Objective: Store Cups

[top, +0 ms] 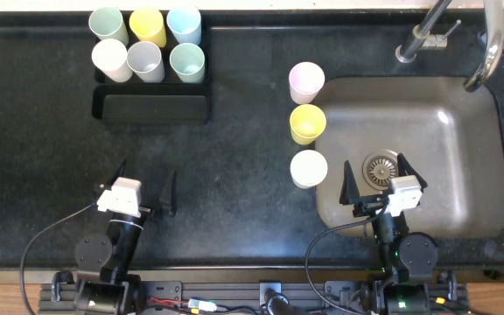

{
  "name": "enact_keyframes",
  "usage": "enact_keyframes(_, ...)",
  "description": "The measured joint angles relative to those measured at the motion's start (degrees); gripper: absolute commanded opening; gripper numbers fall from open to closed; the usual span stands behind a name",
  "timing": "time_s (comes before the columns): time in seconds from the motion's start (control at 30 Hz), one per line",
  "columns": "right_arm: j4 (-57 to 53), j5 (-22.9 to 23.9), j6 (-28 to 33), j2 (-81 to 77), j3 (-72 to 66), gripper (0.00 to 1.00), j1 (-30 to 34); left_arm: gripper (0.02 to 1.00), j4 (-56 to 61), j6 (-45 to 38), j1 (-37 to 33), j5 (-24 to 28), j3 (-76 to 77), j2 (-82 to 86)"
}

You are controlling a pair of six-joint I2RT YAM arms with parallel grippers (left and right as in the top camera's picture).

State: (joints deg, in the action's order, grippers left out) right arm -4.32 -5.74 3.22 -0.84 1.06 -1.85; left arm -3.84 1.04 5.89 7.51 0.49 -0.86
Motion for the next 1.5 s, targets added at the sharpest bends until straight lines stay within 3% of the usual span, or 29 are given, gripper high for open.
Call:
enact_keyframes(0.17,0.0,0.0,0.0,0.0,0.0,0.998,0.0,1.000,-0.5,1.4,0.0,-4.3,0.0,0.0)
enact_keyframes(0.4,0.0,0.0,0.0,0.0,0.0,0.998,0.0,1.000,-0.7,2.0,0.0,-6.5,0.0,0.0)
enact_keyframes(1.5,0.0,0.0,0.0,0.0,0.0,0.996,0.0,1.000,-0.5,2.1,0.0,-7.3,0.0,0.0)
